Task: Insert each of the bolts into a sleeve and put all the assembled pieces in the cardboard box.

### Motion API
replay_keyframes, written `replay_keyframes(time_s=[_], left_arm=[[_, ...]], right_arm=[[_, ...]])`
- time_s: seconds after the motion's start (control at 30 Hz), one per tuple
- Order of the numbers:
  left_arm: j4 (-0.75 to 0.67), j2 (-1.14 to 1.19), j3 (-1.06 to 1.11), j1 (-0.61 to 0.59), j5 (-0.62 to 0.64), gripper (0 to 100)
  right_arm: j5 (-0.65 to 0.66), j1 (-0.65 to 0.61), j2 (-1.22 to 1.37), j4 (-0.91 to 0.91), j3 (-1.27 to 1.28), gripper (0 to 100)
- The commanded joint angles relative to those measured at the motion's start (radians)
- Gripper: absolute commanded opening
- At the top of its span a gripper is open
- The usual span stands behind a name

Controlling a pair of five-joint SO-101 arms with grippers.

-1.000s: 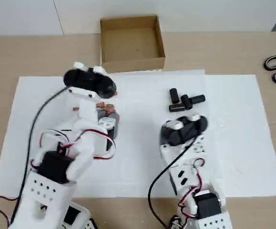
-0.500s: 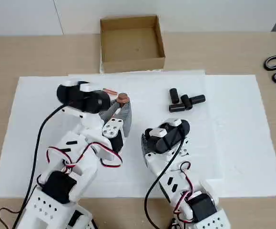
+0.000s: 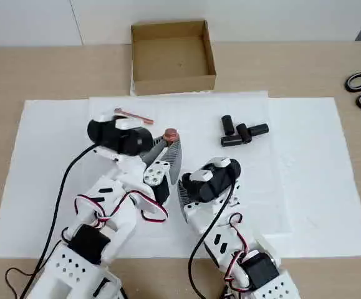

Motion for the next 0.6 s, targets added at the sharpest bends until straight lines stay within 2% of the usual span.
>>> replay_keyframes(time_s=[0.0,0.57], left_arm=[[-0.087,-0.023,0.025,0.006,0.003,1],[-0.112,-0.086,0.077,0.009,0.005,1]], right_arm=[[-0.058,-0.007,-0.015,-0.024,-0.014,0.4],[-0.064,-0.03,-0.015,-0.11,0.021,0.4]])
